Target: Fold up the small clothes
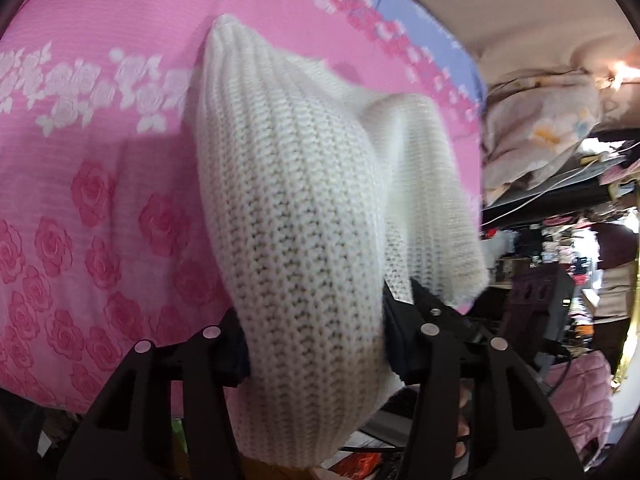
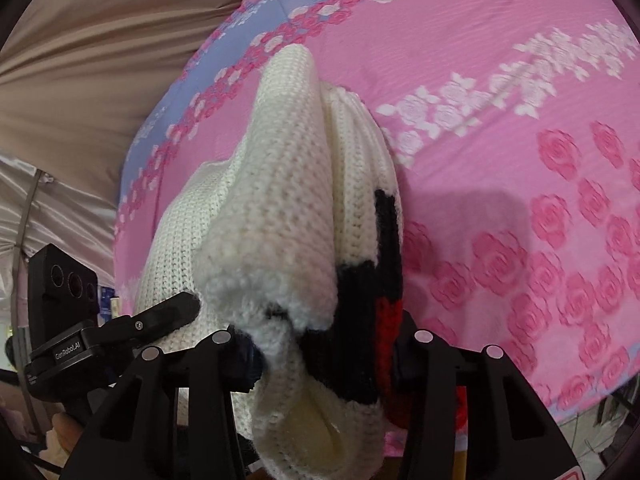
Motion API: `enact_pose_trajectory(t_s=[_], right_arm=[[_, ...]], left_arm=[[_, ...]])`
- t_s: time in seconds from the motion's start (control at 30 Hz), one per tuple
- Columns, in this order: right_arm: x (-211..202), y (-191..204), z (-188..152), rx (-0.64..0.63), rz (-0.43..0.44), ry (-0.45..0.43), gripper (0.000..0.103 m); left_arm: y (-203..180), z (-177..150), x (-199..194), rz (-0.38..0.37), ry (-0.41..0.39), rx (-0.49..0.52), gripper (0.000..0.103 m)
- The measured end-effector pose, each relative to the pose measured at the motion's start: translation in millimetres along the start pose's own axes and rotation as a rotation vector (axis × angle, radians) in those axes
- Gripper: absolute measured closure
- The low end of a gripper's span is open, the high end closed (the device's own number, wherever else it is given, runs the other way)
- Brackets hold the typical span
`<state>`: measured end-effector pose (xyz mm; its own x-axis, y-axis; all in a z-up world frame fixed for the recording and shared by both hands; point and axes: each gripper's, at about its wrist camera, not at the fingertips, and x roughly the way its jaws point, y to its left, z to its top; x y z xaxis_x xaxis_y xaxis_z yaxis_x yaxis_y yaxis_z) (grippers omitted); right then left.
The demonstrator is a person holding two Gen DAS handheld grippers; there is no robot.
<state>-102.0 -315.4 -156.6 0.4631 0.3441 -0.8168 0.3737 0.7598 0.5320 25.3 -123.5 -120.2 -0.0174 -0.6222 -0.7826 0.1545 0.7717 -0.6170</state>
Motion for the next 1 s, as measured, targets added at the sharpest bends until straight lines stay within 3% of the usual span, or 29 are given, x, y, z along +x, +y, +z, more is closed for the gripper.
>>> enact_pose_trajectory(t_s=[0.1,0.2,0.23,0.27,0.33,0.37,0.4,0.47,0.53,0.67,0.83,0.93,1.0], right_arm=[[9,-1,-5,-0.007,-0.081,0.008,0.043],[8,4,-5,-0.011,-0.090,-0.043,0.033],[11,2,-4,-0.008,-0.087,-0.041,0.029],[18,-3,-3,0.005,-0.075,-0.029,0.027],[31,-10,-1,0.072,-0.029,0.012,0.030],[31,-14,1,0.095,0.001,0.015,0.039],[27,-8,3,0.081,0.014,0.012,0.046],[12,7,5,0.015,0.003,-0.026,0.058],[-11,25,6,-0.032,0.022,-0.082,0.061],[-73,70,10,-0.122,0.036,-0.244,0.062],[-154,120,11,-0.226,0.084,-0.447,0.062],[-191,158,6,-0.288,0.147,-0.554,0.062],[-196,174,9,-0.315,0.176,-0.571,0.058]], left_arm=[[20,-1,15,0.056,0.014,-0.072,0.041],[39,1,13,0.038,-0.016,-0.146,0.029],[43,4,15,0.041,-0.023,-0.154,0.020],[46,6,18,0.040,-0.021,-0.156,0.018],[49,9,26,0.010,0.002,-0.163,0.019],[47,10,28,-0.010,0.010,-0.166,0.030],[40,12,29,-0.029,0.025,-0.154,0.034],[24,17,26,-0.012,0.026,-0.104,0.043],[1,17,13,-0.039,0.025,-0.021,0.049],[-46,28,-30,-0.131,-0.027,0.106,0.050],[-95,43,-115,-0.249,-0.146,0.284,0.051],[-114,49,-173,-0.255,-0.234,0.424,0.050],[-115,56,-203,-0.208,-0.296,0.492,0.047]])
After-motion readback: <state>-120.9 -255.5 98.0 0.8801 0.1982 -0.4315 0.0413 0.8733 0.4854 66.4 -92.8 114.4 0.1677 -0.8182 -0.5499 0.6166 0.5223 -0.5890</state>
